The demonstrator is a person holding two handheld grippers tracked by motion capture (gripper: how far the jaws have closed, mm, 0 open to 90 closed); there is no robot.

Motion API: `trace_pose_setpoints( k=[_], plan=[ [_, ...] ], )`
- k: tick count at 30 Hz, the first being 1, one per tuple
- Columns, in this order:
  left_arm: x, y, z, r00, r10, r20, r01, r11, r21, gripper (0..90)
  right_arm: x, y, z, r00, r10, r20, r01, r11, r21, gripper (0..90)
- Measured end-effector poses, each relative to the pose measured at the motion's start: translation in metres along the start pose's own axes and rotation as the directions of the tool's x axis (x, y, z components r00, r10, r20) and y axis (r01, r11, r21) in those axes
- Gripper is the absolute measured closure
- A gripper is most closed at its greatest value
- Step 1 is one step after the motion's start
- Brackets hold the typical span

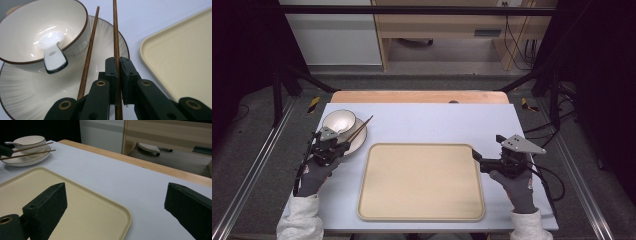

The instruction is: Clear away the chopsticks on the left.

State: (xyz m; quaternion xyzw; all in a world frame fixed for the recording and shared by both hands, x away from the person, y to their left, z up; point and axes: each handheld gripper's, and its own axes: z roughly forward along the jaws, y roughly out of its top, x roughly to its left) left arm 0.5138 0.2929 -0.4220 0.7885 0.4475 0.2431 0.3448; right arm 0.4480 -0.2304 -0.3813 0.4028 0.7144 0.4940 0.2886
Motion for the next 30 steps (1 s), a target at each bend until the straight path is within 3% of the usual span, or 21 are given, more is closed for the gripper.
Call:
trace_pose_setpoints(
  k=[10,13,18,23,30],
  plan=[
    [-0.018,0.008,-0.017,0.9979,-0.050,-0.041,0.048,0.9966,-0.067,84.9,-0.001,0.000,-0.001,0.9997,-0.006,0.022,0.006,1.000,0.006,3.1],
    [-0.023,0.009,-0.021,0.9947,-0.085,-0.059,0.080,0.9933,-0.084,84.8,0.000,0.000,-0.001,0.9997,-0.005,0.023,0.005,1.000,0.011,3.1],
    [-0.036,0.006,-0.026,0.9867,-0.136,-0.089,0.126,0.9852,-0.117,84.8,0.000,0.000,-0.001,0.9996,-0.005,0.028,0.005,1.000,0.013,3.3],
    [-0.049,0.004,-0.030,0.9805,-0.159,-0.116,0.145,0.9823,-0.118,84.8,0.001,-0.001,0.000,0.9995,-0.010,0.030,0.010,1.000,0.020,3.3],
    [-0.065,0.002,-0.045,0.9630,-0.218,-0.158,0.193,0.9683,-0.159,84.8,0.000,-0.001,-0.003,0.9994,-0.016,0.031,0.015,1.000,0.015,3.3]
  ],
)
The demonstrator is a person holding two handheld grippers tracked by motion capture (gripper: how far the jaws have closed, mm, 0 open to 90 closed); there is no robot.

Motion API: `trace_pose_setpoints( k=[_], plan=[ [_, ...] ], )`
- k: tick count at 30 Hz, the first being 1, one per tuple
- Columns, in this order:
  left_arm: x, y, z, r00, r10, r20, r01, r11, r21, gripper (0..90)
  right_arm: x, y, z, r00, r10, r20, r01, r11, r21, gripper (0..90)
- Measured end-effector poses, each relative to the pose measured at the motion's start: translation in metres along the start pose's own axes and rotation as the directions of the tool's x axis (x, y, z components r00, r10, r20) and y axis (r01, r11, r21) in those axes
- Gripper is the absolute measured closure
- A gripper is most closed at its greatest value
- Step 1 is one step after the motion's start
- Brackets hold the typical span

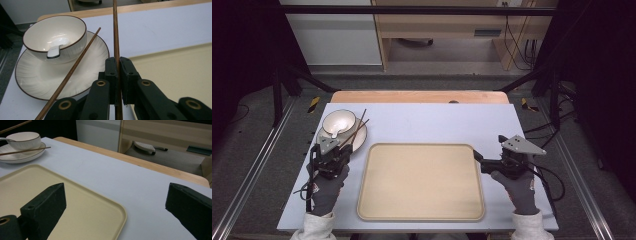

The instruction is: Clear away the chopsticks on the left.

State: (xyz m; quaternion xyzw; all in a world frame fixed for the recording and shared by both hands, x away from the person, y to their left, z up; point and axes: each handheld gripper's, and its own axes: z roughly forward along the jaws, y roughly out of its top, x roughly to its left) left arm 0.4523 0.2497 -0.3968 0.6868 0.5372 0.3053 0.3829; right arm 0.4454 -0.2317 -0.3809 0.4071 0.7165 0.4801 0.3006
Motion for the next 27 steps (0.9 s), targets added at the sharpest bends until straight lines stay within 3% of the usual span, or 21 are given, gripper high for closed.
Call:
trace_pose_setpoints(
  k=[5,9,11,14,20,27],
  plan=[
    [-0.015,0.001,-0.011,0.9990,-0.014,-0.043,0.013,0.9997,-0.019,84.8,-0.002,0.000,-0.002,1.0000,0.005,0.005,-0.005,1.000,-0.007,3.3],
    [-0.027,0.001,-0.018,0.9982,-0.033,-0.050,0.032,0.9990,-0.031,84.8,-0.002,0.000,-0.003,1.0000,0.005,0.001,-0.005,1.000,-0.008,3.3],
    [-0.033,-0.001,-0.021,0.9981,-0.053,-0.032,0.052,0.9977,-0.042,84.8,-0.002,0.000,-0.003,1.0000,0.005,-0.001,-0.005,1.000,-0.011,3.4],
    [-0.040,-0.010,-0.024,0.9945,-0.104,-0.011,0.103,0.9931,-0.056,84.8,-0.002,0.000,-0.003,1.0000,0.005,0.001,-0.005,1.000,-0.009,3.4],
    [-0.056,-0.028,-0.028,0.9927,-0.115,-0.035,0.113,0.9919,-0.058,84.8,0.000,0.000,-0.002,1.0000,0.004,0.001,-0.004,1.000,-0.009,3.6],
    [-0.064,-0.050,-0.028,0.9889,-0.143,-0.041,0.140,0.9885,-0.057,84.8,0.000,0.001,-0.002,1.0000,-0.002,0.005,0.003,1.000,-0.012,3.6]
  ],
)
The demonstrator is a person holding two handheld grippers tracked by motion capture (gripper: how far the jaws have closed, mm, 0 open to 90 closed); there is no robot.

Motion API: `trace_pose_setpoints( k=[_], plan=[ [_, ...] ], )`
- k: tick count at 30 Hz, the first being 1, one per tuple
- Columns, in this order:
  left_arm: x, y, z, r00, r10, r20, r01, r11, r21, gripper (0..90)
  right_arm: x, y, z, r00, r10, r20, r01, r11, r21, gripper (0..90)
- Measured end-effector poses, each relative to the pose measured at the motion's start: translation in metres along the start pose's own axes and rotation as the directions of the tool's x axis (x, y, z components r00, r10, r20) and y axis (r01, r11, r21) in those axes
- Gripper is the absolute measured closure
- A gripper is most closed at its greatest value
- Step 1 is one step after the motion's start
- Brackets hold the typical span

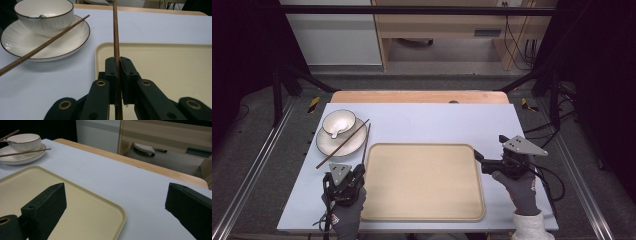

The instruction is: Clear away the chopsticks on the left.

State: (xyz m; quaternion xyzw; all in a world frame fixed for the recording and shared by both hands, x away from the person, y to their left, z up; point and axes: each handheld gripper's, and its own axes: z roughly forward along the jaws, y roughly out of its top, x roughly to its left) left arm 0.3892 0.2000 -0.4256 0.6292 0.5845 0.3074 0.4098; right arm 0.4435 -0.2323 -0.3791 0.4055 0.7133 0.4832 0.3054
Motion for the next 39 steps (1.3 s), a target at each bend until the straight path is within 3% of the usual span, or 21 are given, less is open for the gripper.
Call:
trace_pose_setpoints(
  k=[7,19,27,30,32,39],
  plan=[
    [-0.002,-0.022,0.009,0.9999,-0.015,-0.003,0.015,0.9990,0.041,84.8,0.002,0.003,-0.003,1.0000,-0.009,0.005,0.009,1.000,-0.010,3.6],
    [-0.008,-0.036,0.026,0.9997,0.018,-0.018,-0.016,0.9940,0.109,84.8,0.004,0.000,0.001,0.9995,-0.029,0.013,0.029,0.999,0.015,3.3],
    [-0.011,-0.038,0.033,0.9994,0.030,-0.017,-0.028,0.9899,0.139,84.7,0.006,-0.001,0.003,0.9990,-0.043,0.012,0.043,0.999,0.025,3.2],
    [-0.014,-0.041,0.038,0.9991,0.039,-0.015,-0.036,0.9834,0.178,84.7,0.006,-0.001,0.004,0.9991,-0.042,0.013,0.041,0.999,0.029,3.2],
    [-0.013,-0.040,0.038,0.9991,0.036,-0.022,-0.032,0.9848,0.171,84.7,0.006,-0.001,0.004,0.9990,-0.043,0.013,0.043,0.999,0.030,3.2],
    [-0.012,-0.039,0.040,0.9990,0.039,-0.020,-0.034,0.9790,0.201,83.9,0.007,-0.002,0.006,0.9987,-0.049,0.015,0.048,0.998,0.038,3.1]
  ],
)
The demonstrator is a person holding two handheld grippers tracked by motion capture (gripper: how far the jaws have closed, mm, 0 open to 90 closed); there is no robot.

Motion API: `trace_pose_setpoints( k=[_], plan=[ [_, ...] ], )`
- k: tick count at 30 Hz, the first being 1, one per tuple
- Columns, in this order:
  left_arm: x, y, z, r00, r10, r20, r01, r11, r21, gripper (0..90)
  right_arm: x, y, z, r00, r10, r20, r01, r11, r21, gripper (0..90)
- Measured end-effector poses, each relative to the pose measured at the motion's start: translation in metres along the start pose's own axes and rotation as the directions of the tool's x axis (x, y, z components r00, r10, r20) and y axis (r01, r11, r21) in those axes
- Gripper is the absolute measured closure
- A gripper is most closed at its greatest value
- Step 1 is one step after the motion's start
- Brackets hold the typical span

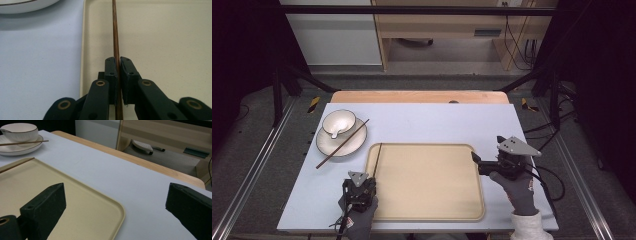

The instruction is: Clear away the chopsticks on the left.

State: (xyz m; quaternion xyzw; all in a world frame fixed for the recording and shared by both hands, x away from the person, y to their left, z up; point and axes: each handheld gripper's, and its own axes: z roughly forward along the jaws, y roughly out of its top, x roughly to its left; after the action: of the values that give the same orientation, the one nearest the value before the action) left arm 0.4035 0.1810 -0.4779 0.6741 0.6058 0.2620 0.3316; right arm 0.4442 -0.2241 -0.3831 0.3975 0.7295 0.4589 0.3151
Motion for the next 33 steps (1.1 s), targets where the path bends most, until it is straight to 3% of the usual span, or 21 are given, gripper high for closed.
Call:
trace_pose_setpoints(
  k=[10,16,18,22,24,28,33],
  plan=[
    [0.004,0.002,-0.002,1.0000,0.003,0.004,-0.003,0.9999,-0.013,81.8,0.000,0.000,0.001,0.9999,-0.010,0.000,0.010,1.000,0.006,2.8],
    [0.011,0.016,-0.017,0.9970,0.018,0.075,-0.011,0.9957,-0.092,74.2,0.000,0.000,0.000,1.0000,-0.009,0.004,0.009,1.000,0.005,2.7],
    [0.014,0.023,-0.022,0.9906,0.034,0.133,-0.018,0.9926,-0.120,70.6,0.000,0.000,0.000,1.0000,-0.008,0.003,0.008,1.000,0.004,2.6],
    [0.018,0.040,-0.030,0.9685,0.108,0.224,-0.069,0.9818,-0.177,63.0,-0.001,0.000,-0.001,1.0000,-0.005,0.003,0.005,1.000,-0.003,2.6],
    [0.021,0.048,-0.035,0.9594,0.132,0.249,-0.081,0.9756,-0.204,58.8,-0.001,0.000,-0.002,1.0000,-0.005,0.004,0.005,1.000,-0.003,2.6],
    [0.027,0.063,-0.039,0.9491,0.184,0.255,-0.126,0.9651,-0.230,50.1,-0.001,0.001,-0.002,1.0000,-0.004,0.003,0.004,1.000,-0.003,2.5],
    [0.045,0.081,-0.042,0.9250,0.224,0.307,-0.149,0.9573,-0.248,42.6,-0.002,0.001,-0.004,1.0000,0.001,0.006,0.000,1.000,-0.011,2.5]
  ],
)
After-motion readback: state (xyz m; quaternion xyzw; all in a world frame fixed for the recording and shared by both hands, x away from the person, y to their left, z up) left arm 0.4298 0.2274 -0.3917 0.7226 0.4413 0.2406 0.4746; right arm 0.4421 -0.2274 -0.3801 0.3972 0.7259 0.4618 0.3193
